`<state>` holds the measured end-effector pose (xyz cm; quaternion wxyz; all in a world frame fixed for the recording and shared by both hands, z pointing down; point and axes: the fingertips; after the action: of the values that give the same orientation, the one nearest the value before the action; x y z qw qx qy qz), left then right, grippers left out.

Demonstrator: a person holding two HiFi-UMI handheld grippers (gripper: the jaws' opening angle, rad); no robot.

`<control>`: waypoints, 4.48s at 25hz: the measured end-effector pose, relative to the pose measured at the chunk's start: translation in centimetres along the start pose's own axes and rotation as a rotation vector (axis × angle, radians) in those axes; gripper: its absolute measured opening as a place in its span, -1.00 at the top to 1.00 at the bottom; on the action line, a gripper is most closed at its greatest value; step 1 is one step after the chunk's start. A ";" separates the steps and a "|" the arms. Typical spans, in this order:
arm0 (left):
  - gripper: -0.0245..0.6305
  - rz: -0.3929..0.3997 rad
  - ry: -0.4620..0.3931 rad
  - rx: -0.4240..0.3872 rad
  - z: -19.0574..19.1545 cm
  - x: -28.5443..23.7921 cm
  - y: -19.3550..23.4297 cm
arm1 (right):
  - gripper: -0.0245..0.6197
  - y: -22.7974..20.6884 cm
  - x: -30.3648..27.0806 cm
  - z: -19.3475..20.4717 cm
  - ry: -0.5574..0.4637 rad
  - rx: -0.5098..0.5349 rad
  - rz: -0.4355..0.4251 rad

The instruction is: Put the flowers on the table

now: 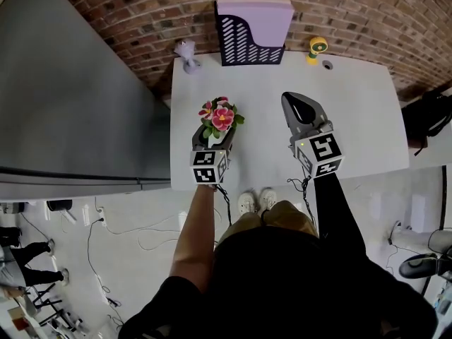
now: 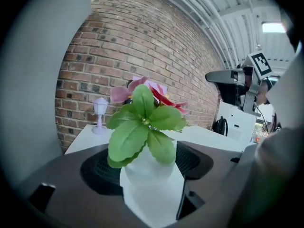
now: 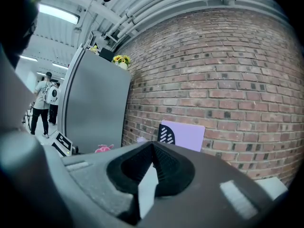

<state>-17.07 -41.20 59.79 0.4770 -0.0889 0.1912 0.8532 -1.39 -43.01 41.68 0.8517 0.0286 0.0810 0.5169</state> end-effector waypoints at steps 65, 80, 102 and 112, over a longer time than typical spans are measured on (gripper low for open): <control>-0.19 -0.179 0.214 -0.071 10.1 4.3 -0.3 | 0.92 2.5 4.7 4.1 0.040 -0.048 -0.125; -0.18 -0.249 0.008 -0.158 -0.2 13.5 -11.4 | 0.92 2.9 12.4 3.4 -0.029 -0.060 -0.193; 0.41 -0.335 -0.218 -0.290 -11.7 19.9 -19.6 | 0.92 3.4 16.0 -1.8 -0.169 -0.013 -0.228; 0.90 -0.419 -0.239 -0.269 -12.3 21.1 -18.6 | 0.92 3.6 16.3 -2.6 -0.189 0.002 -0.246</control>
<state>-12.89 -21.03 37.02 0.6461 -0.0877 -0.0043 0.7582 2.36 -26.97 37.85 0.9125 0.0679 0.0038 0.4034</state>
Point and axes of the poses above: the fingertips, and each gripper's own axes: x backward along the fingers, y to its left, z out of its underside, and after that the axes turned 9 degrees about z, right-handed
